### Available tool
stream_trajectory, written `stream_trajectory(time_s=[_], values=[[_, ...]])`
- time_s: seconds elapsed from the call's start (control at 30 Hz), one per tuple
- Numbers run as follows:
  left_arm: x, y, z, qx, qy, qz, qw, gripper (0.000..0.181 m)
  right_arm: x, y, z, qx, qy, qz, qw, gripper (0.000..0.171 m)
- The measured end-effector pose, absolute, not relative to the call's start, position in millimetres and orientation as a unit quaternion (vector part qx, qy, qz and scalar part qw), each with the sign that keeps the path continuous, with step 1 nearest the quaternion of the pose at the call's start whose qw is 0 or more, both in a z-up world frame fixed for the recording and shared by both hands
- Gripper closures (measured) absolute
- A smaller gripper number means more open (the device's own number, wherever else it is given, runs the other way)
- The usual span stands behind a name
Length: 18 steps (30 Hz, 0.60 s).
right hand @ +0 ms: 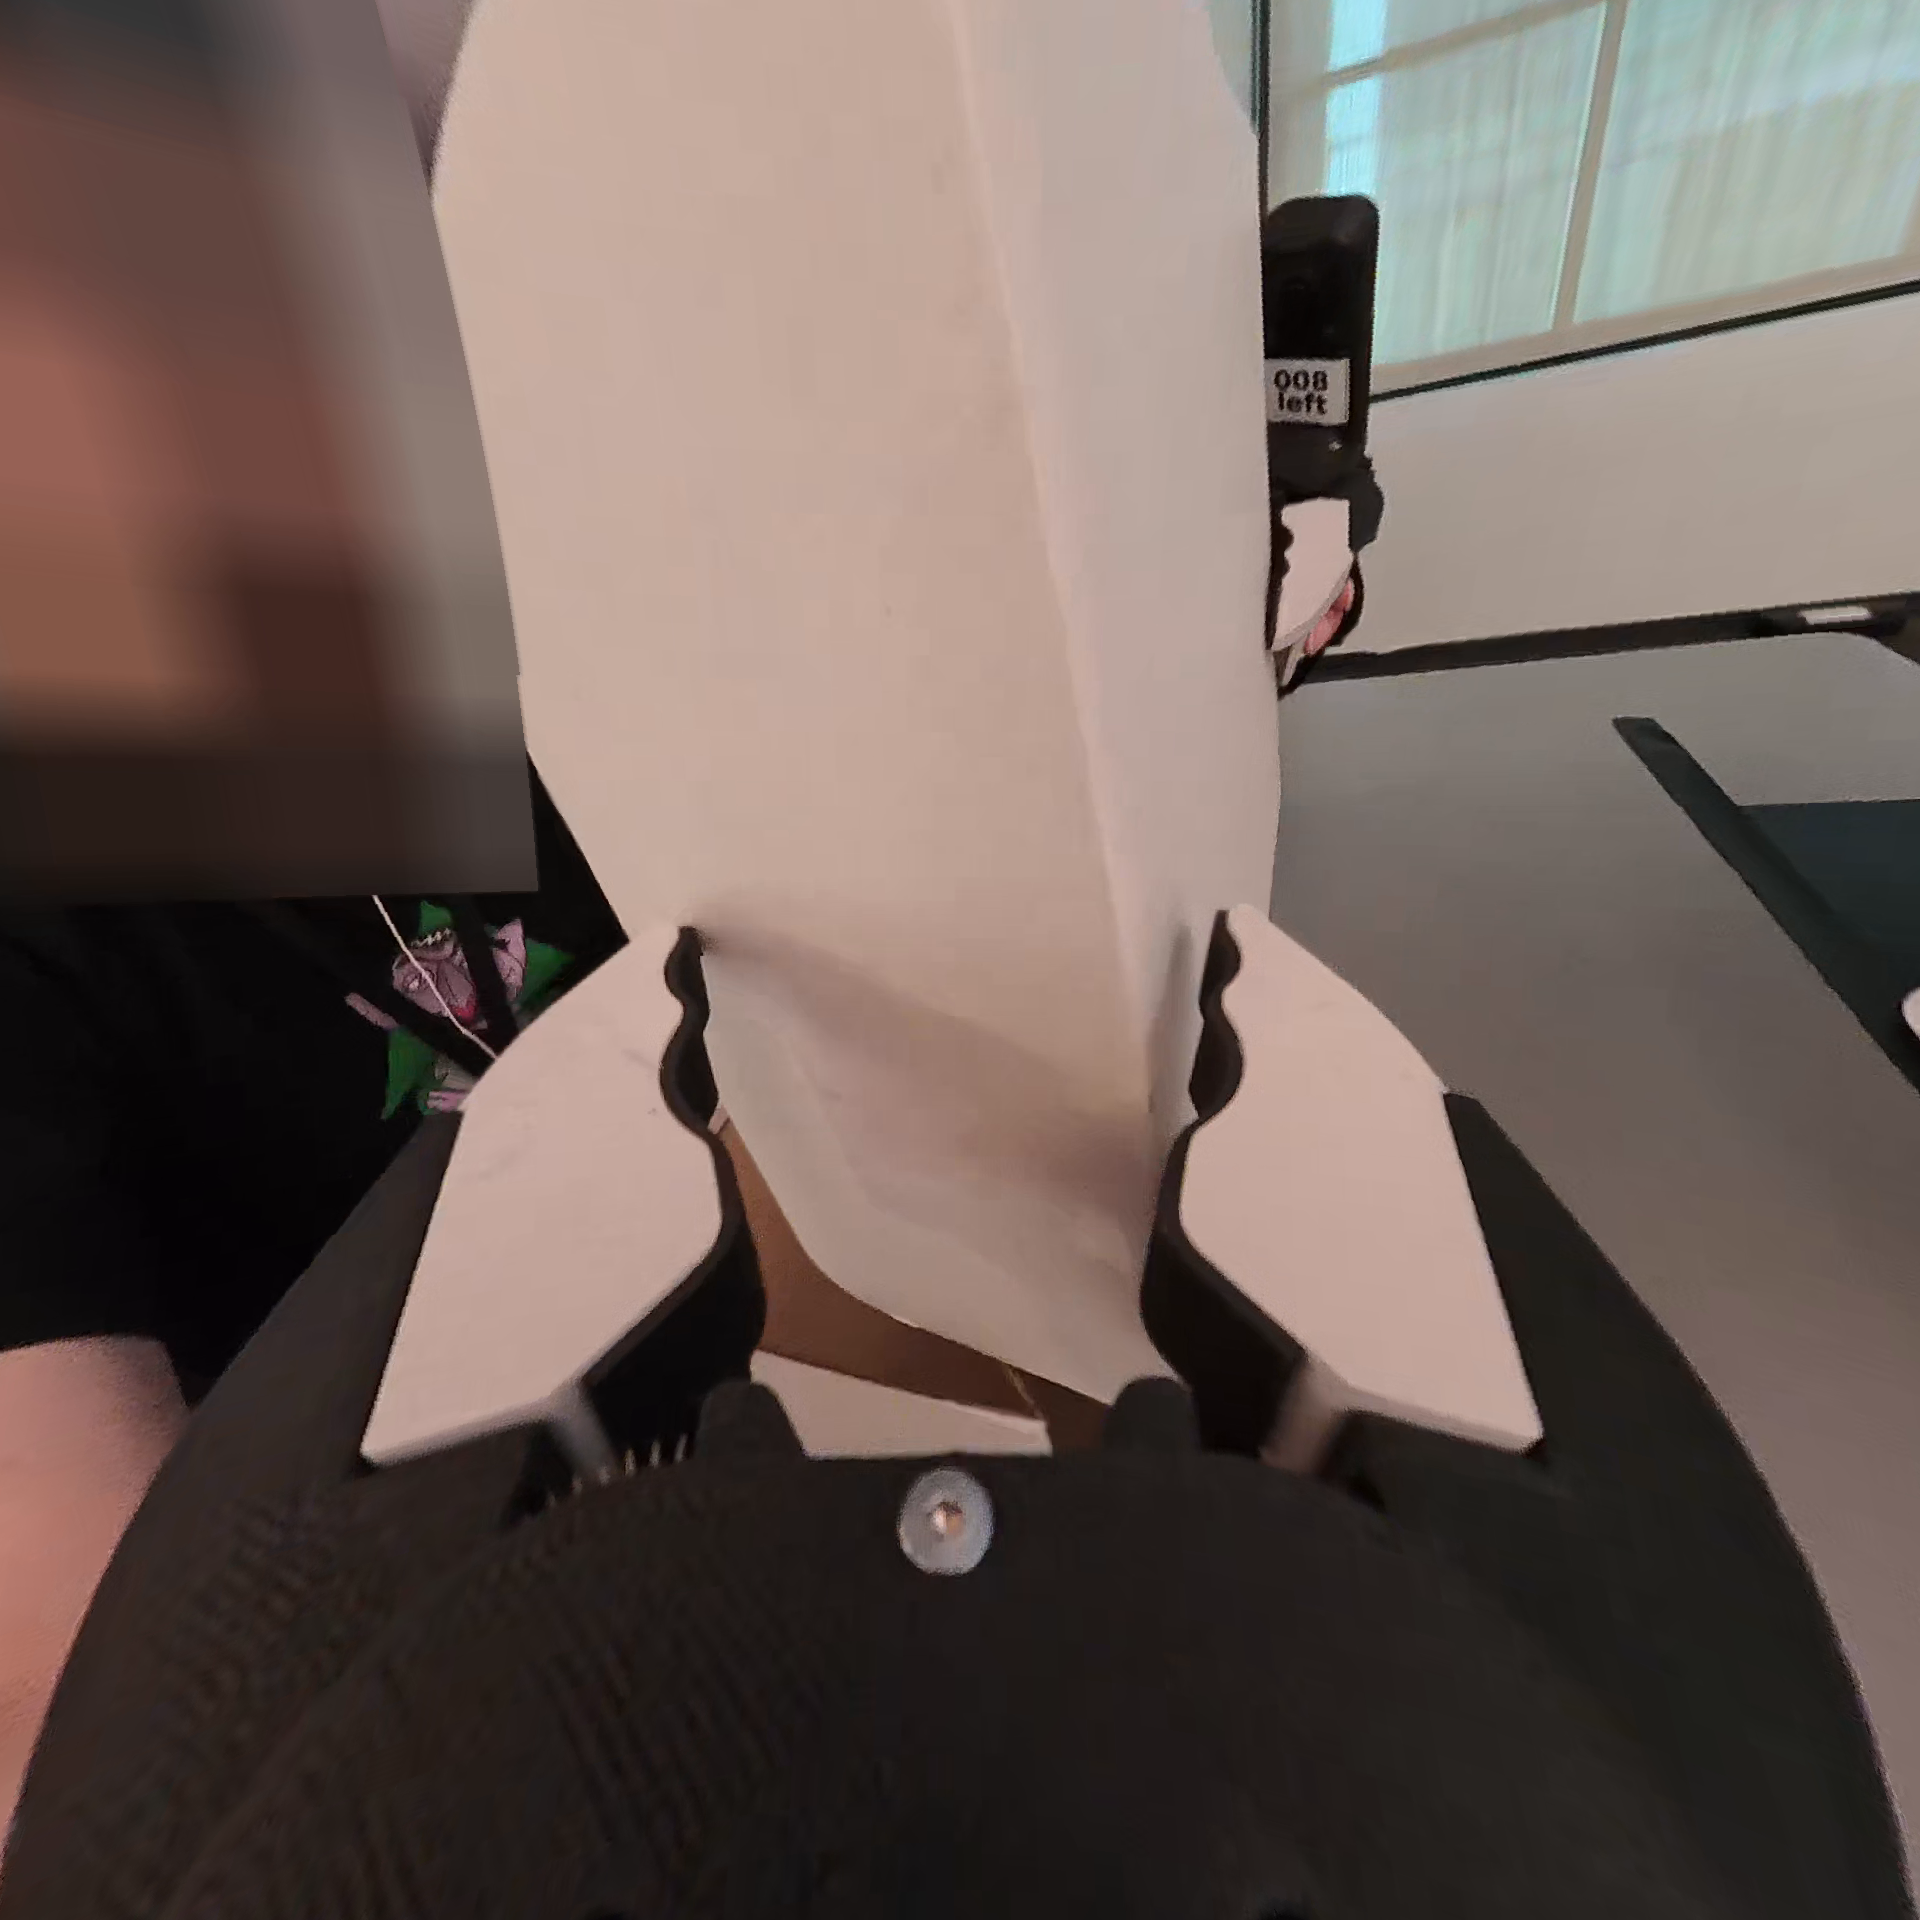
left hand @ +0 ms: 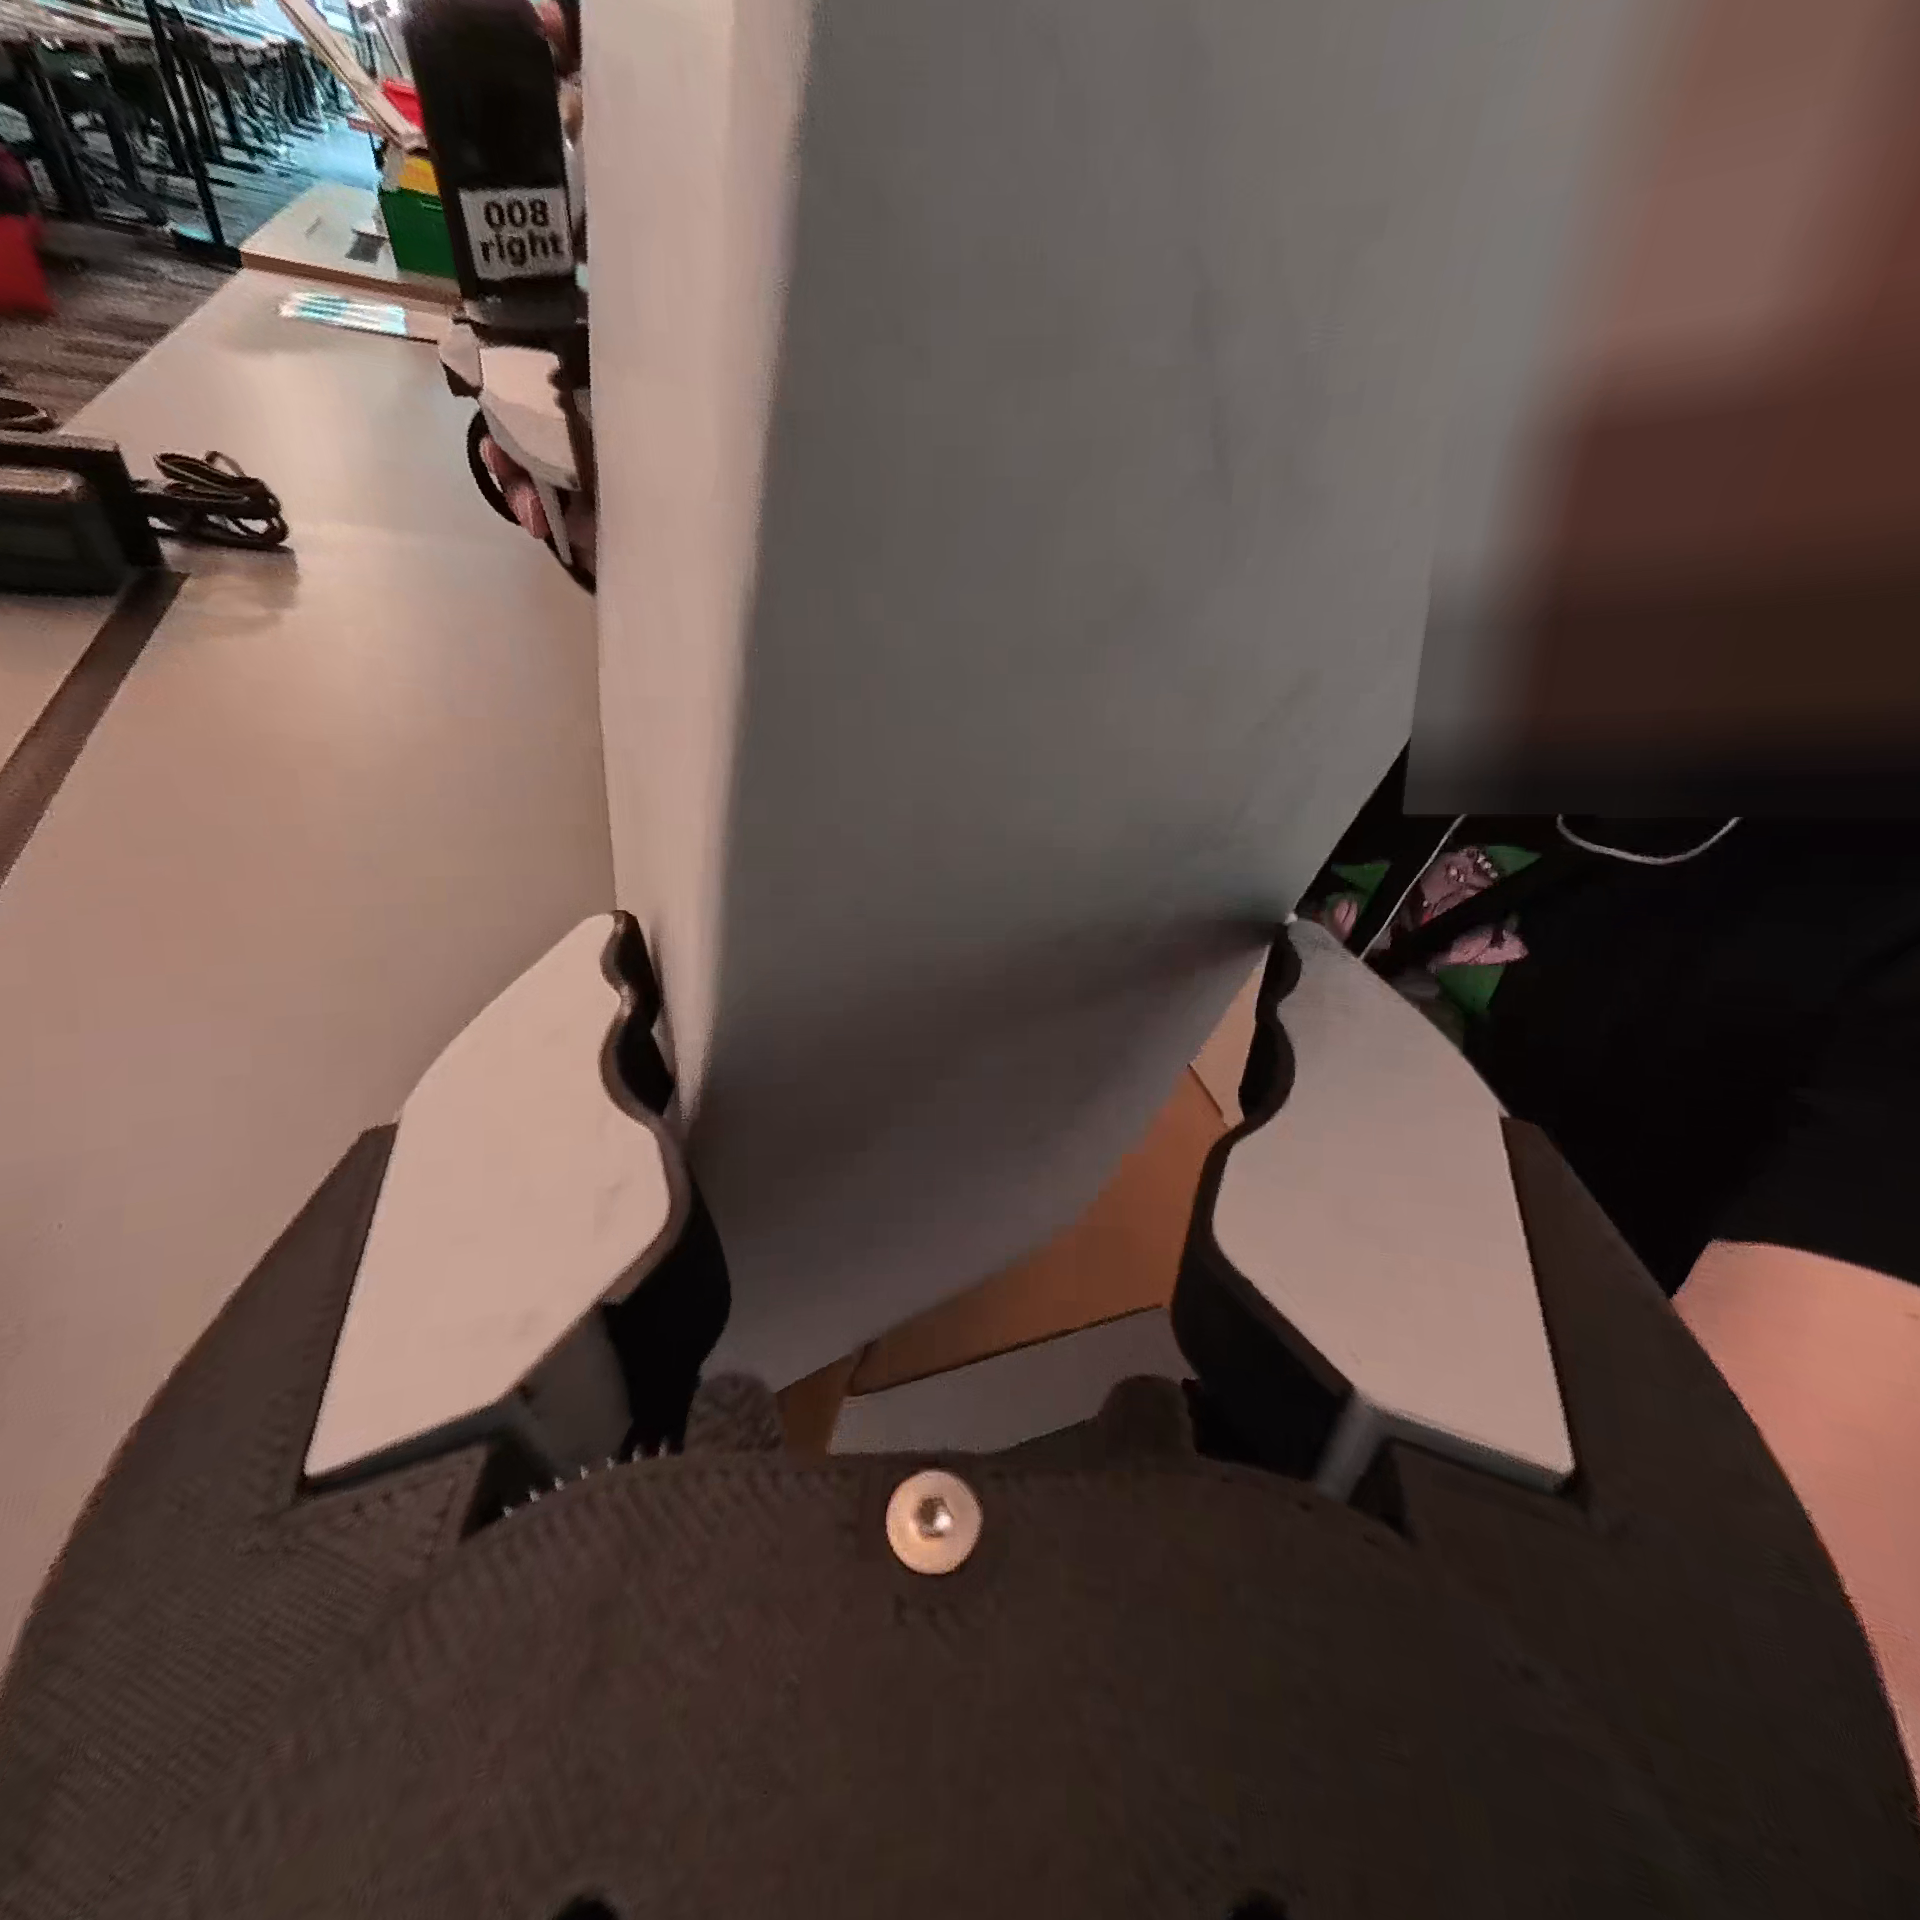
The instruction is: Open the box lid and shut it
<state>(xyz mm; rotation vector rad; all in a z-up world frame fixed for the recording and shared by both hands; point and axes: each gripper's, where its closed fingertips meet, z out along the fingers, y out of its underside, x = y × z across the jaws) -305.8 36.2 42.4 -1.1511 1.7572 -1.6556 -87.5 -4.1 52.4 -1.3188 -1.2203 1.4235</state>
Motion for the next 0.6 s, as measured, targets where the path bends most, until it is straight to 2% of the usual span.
stream_trajectory(time_s=[0.1, 0.27, 0.6], values=[[-314.7, 27.8, 40.7, -0.404, 0.653, -0.598, 0.232, 0.071, -88.1, -14.2, 51.2, -0.529, -0.497, 0.554, 0.407, 0.080], [-330.9, 22.1, 39.8, -0.390, 0.659, -0.601, 0.229, 0.079, -81.9, -16.0, 61.9, -0.522, -0.507, 0.504, 0.466, 0.084], [-328.7, 11.7, 80.4, -0.333, 0.649, -0.611, 0.308, 0.078, -85.4, -13.7, 68.0, -0.571, -0.489, 0.449, 0.484, 0.077]])
